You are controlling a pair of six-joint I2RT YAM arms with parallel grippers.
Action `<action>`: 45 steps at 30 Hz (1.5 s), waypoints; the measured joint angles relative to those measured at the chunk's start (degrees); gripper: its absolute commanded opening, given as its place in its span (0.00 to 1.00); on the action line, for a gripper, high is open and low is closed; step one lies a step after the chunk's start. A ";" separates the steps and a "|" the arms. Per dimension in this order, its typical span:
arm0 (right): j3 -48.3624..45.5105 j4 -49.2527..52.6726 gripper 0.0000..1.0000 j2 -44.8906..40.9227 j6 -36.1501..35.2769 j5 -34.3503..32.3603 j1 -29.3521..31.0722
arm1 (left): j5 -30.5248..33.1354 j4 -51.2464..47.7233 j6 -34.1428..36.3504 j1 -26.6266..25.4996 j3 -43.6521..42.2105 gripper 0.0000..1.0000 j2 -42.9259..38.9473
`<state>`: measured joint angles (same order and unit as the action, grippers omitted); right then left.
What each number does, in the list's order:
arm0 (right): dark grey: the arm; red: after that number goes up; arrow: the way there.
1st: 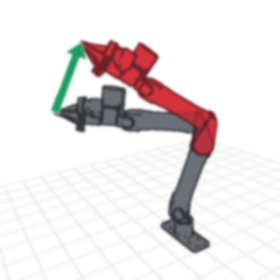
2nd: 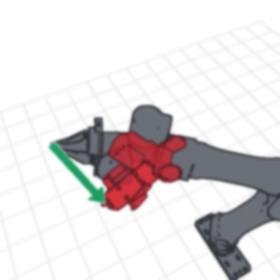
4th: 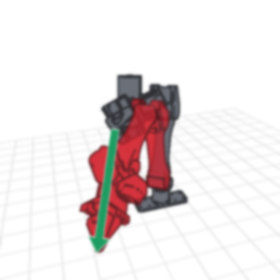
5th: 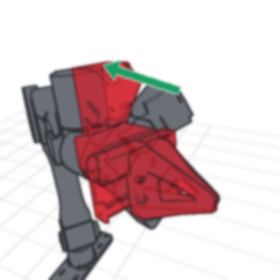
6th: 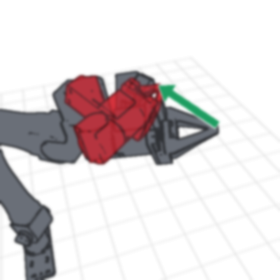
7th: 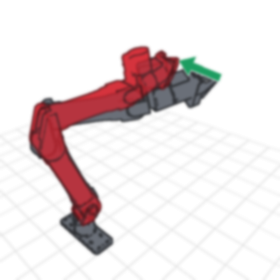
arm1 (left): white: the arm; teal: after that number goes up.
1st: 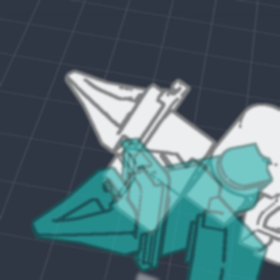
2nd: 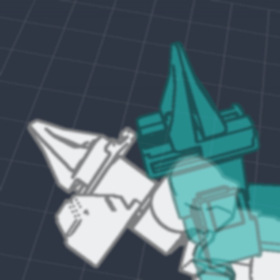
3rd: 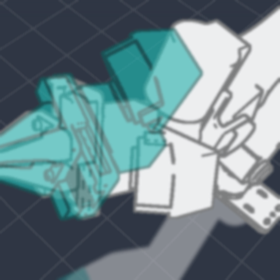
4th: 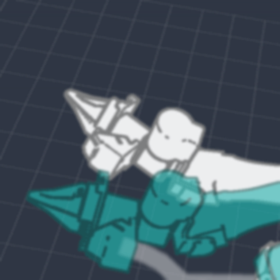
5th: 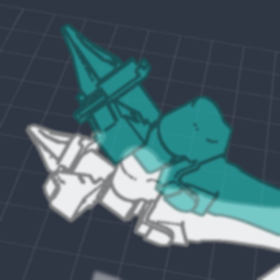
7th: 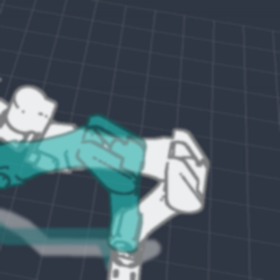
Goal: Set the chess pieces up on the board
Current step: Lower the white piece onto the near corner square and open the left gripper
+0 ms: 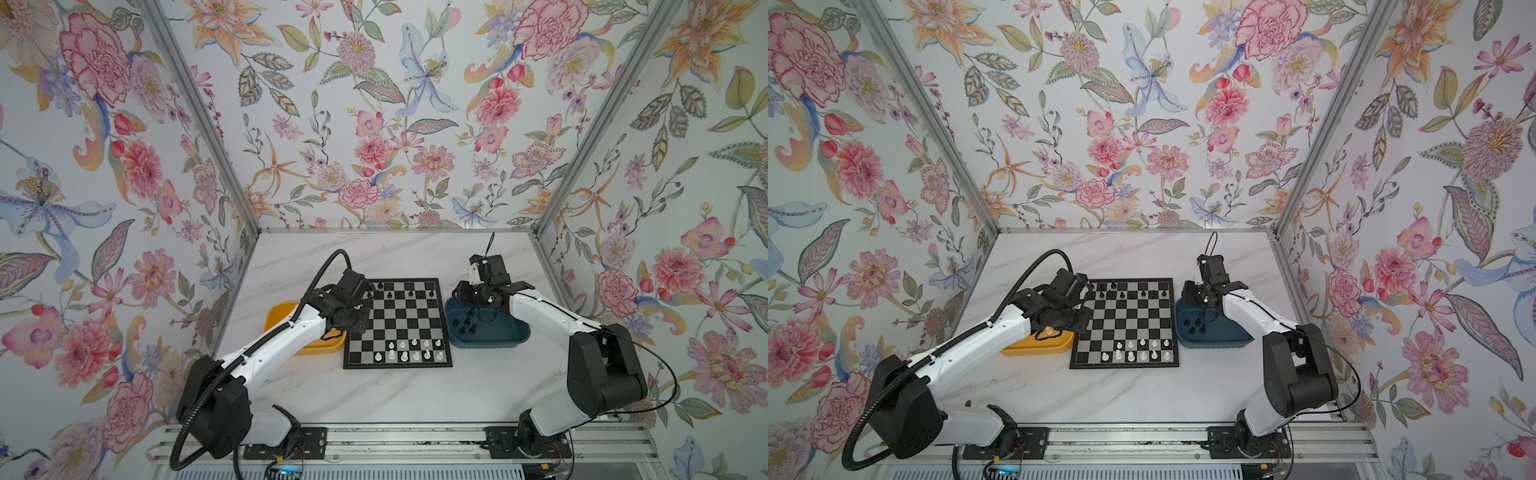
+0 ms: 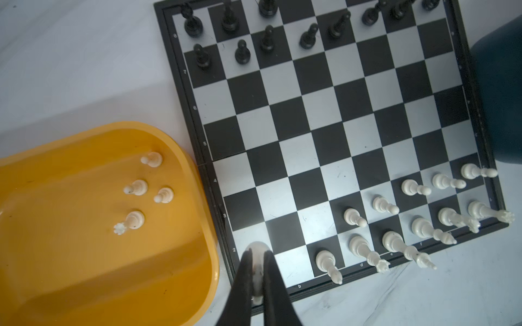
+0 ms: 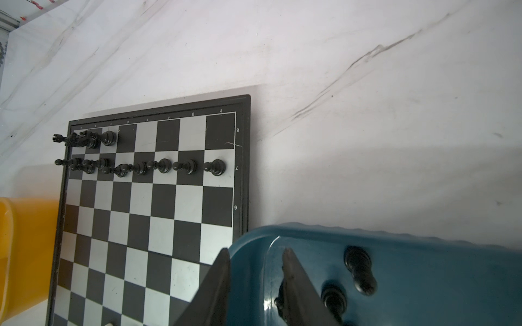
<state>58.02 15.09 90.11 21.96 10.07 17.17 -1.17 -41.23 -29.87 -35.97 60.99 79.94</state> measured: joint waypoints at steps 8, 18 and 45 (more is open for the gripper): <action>0.02 0.00 0.33 0.00 0.00 0.00 1.27 | -0.37 3.98 -1.73 -3.82 -3.82 0.00 2.25; 0.02 0.09 0.33 0.00 0.00 -0.55 2.56 | -1.05 7.06 -3.48 -6.14 -7.15 0.00 3.89; 0.04 0.31 0.33 0.00 0.00 -1.77 5.11 | -1.38 7.91 -6.19 -9.14 -10.12 0.00 4.55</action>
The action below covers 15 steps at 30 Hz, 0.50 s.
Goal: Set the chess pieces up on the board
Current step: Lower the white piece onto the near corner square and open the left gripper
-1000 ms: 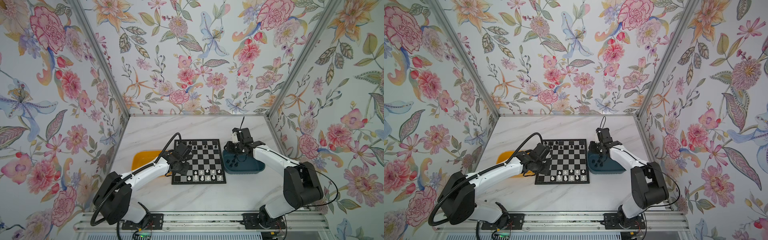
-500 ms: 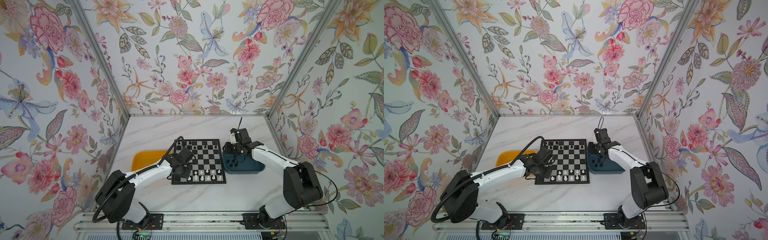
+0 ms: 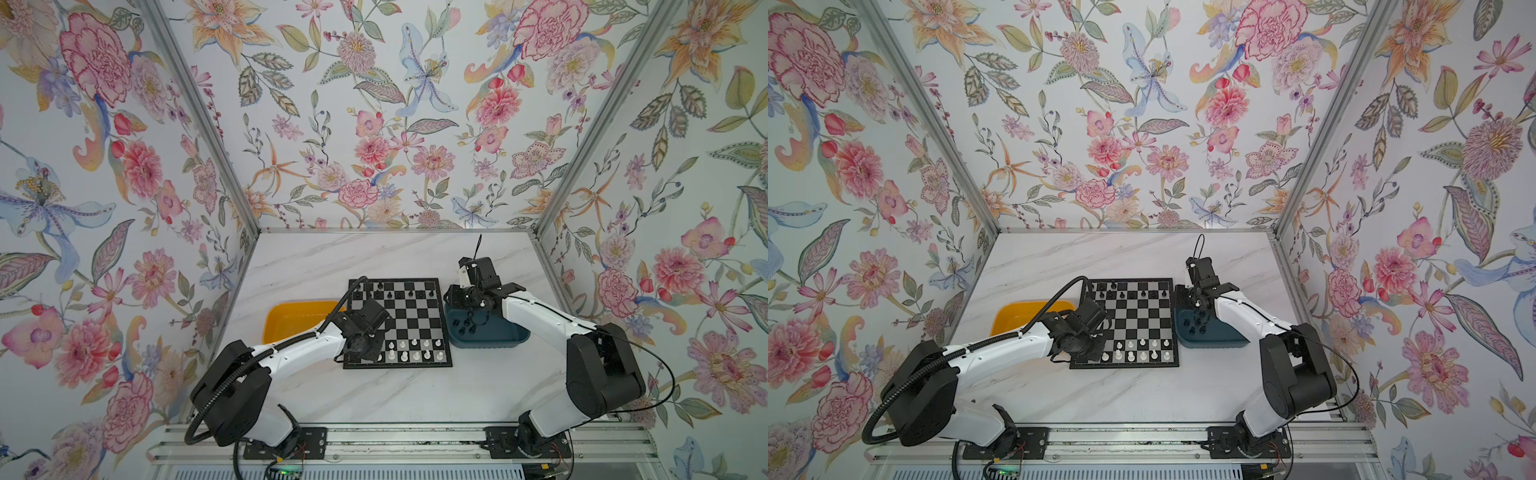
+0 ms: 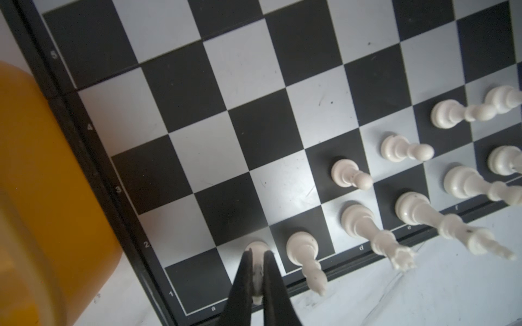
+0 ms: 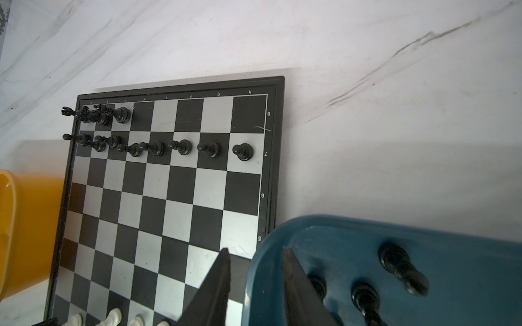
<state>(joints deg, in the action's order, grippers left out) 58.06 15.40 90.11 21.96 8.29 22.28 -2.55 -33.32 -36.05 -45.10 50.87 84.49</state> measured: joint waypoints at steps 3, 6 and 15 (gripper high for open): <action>0.00 0.00 0.33 0.00 0.00 0.02 0.24 | 0.20 -0.02 -0.13 -0.13 -0.02 0.00 -0.04; 0.00 -0.02 0.33 0.00 0.00 0.02 0.26 | 0.33 -0.02 -0.48 -0.31 -0.02 0.00 -0.07; 0.00 -0.02 0.33 0.00 0.00 0.02 0.26 | 0.52 -0.26 -0.48 -0.31 -0.02 0.00 -0.07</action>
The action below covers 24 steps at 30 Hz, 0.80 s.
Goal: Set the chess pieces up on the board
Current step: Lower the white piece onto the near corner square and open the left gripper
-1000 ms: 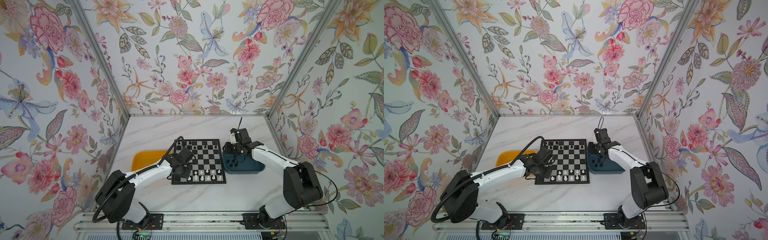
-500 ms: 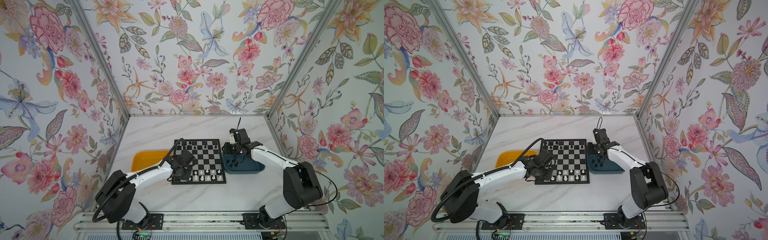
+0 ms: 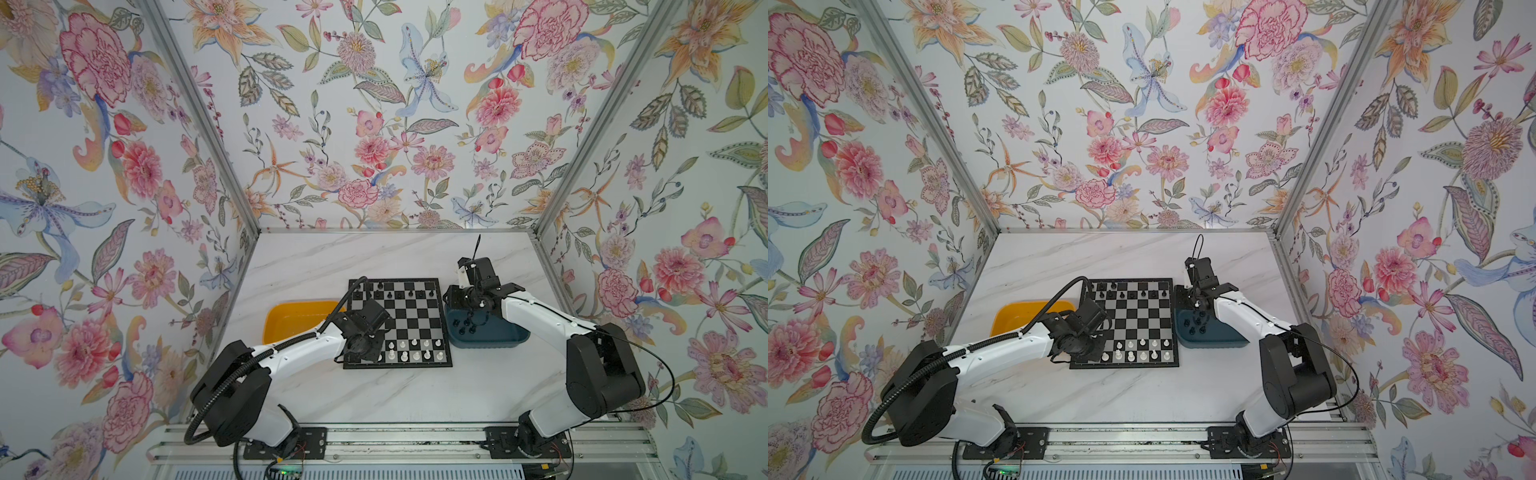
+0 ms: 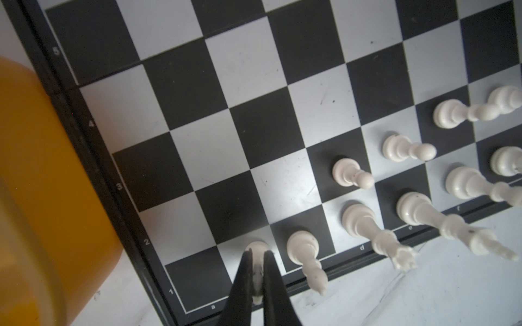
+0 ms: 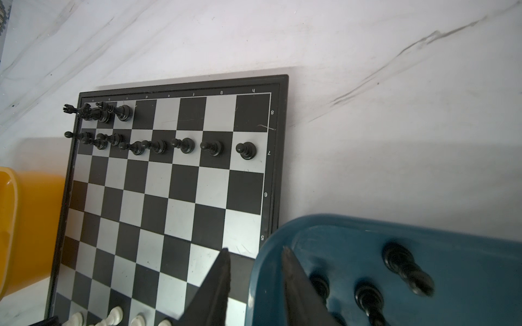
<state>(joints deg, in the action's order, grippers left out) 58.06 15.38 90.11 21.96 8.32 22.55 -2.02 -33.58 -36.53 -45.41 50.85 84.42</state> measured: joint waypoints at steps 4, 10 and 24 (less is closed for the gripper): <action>0.00 0.00 0.33 0.00 0.00 0.00 0.00 | 0.76 -0.28 -0.17 -0.02 0.00 0.01 -0.02; 0.00 -0.02 0.33 0.00 0.00 -0.04 0.33 | 0.94 -0.72 -0.39 -0.04 0.00 0.00 -0.09; -0.02 -0.04 0.33 0.00 0.00 -0.20 0.33 | 0.92 -0.72 -0.42 -0.52 0.00 0.13 -0.09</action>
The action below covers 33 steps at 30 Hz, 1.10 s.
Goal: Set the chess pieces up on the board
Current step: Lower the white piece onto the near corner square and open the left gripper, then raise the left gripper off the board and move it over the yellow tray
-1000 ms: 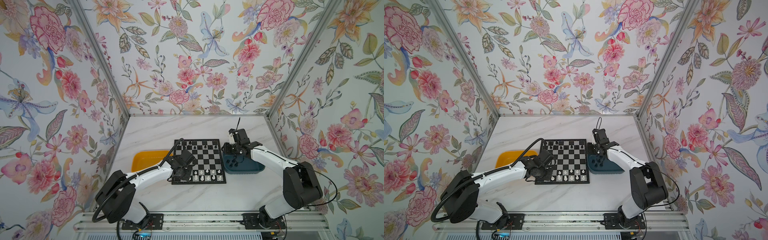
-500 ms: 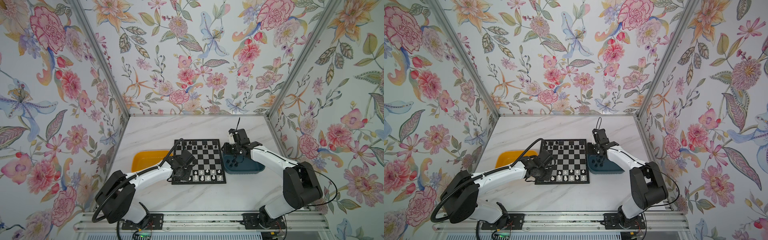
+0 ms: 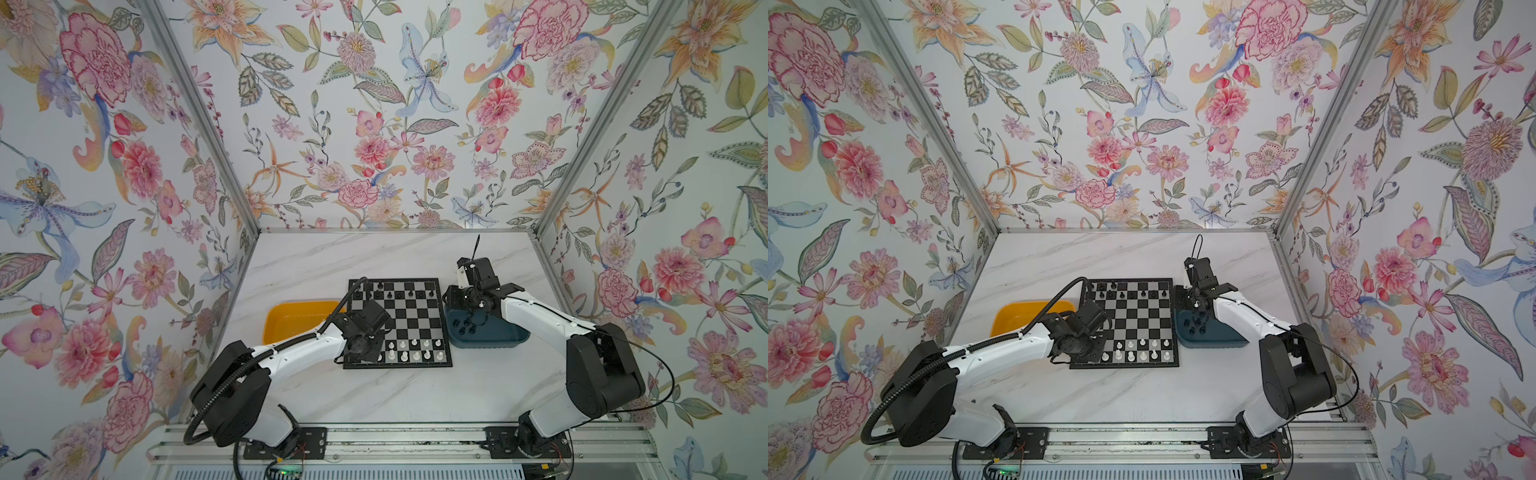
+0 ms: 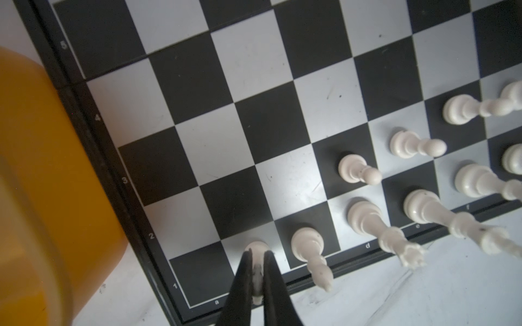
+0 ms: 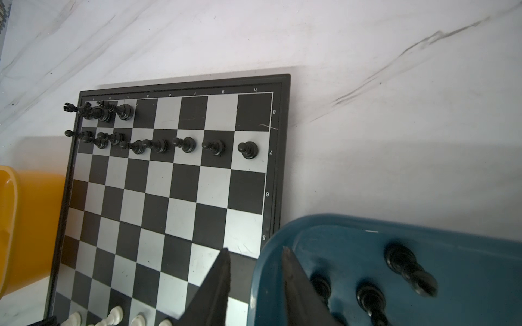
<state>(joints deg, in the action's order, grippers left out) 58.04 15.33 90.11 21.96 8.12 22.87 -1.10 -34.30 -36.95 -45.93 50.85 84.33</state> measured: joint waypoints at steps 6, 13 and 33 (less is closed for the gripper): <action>0.00 0.00 0.33 0.00 0.00 0.00 0.00 | 0.00 0.00 -0.20 -0.22 0.00 0.18 0.00; 0.00 -0.02 0.33 0.00 0.02 0.00 0.00 | 0.00 0.00 -0.22 -0.22 0.00 0.22 0.00; 0.00 0.02 0.33 0.00 0.00 0.00 0.00 | 8.24 -6.71 2.14 0.20 9.88 0.24 -4.42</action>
<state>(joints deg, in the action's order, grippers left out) 58.04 15.35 90.11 21.96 8.12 22.87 7.14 -41.01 -34.81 -45.74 60.73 79.92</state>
